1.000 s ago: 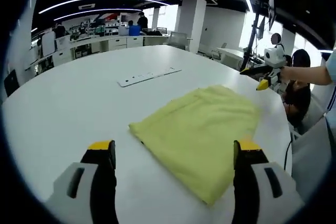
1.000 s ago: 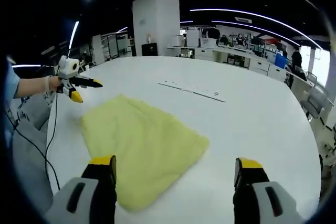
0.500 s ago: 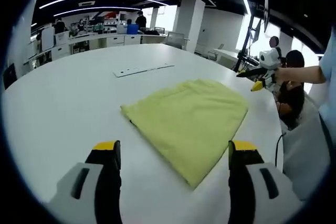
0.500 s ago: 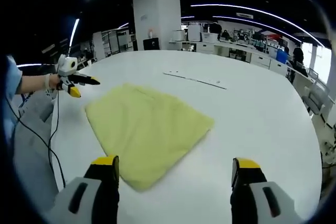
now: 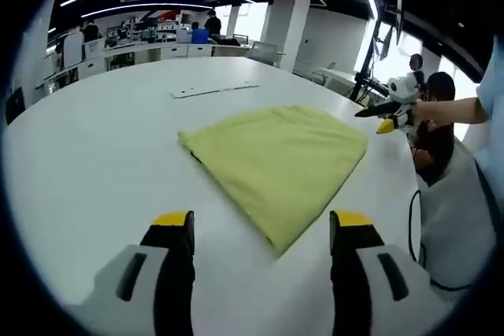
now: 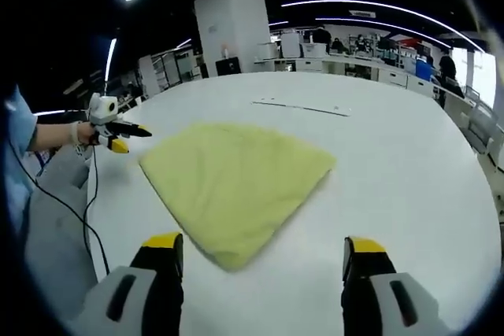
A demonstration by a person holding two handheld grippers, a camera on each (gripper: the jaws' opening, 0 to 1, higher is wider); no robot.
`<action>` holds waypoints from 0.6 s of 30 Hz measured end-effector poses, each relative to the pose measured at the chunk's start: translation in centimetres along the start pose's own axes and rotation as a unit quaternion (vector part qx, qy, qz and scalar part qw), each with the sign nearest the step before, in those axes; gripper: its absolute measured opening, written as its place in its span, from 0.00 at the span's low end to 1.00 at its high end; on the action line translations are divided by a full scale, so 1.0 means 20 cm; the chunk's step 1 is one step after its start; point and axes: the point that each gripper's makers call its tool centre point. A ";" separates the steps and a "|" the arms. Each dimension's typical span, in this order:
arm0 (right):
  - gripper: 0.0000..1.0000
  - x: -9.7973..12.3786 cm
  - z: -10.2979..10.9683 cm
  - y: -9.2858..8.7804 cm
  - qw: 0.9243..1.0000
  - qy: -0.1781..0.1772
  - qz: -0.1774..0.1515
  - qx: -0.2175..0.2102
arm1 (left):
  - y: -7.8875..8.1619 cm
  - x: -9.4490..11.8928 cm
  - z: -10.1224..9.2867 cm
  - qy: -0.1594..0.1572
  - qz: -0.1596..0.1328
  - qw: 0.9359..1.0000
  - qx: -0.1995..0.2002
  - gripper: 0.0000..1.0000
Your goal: Fold the garment on the visible template until the final outline fits inside the template.
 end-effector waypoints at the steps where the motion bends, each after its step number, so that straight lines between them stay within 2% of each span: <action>1: 0.82 0.00 0.00 0.00 1.000 0.002 -0.002 -0.003 | -0.01 0.00 0.00 -0.001 0.000 1.000 0.000 0.63; 7: 0.80 0.01 0.02 -0.02 1.000 0.007 -0.006 -0.010 | -0.05 0.00 -0.01 -0.001 0.005 1.000 -0.003 0.57; 9: 0.76 0.01 0.02 -0.03 1.000 0.007 -0.004 -0.008 | -0.06 0.00 -0.02 0.000 0.006 1.000 0.002 0.56; 14: 0.57 0.02 0.05 -0.09 1.000 0.022 0.011 -0.016 | -0.10 -0.01 -0.03 -0.002 0.012 1.000 0.008 0.50; 18: 0.42 0.01 0.10 -0.10 0.998 0.045 0.006 -0.032 | -0.11 -0.03 -0.03 -0.003 0.011 1.000 0.013 0.46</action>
Point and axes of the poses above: the point that each gripper's makers call its tool centre point, and the gripper's own axes: x roughly backward along the fingers, z roughly to its left, y roughly out of its top, and after that the axes turned 3 degrees about x, right-handed
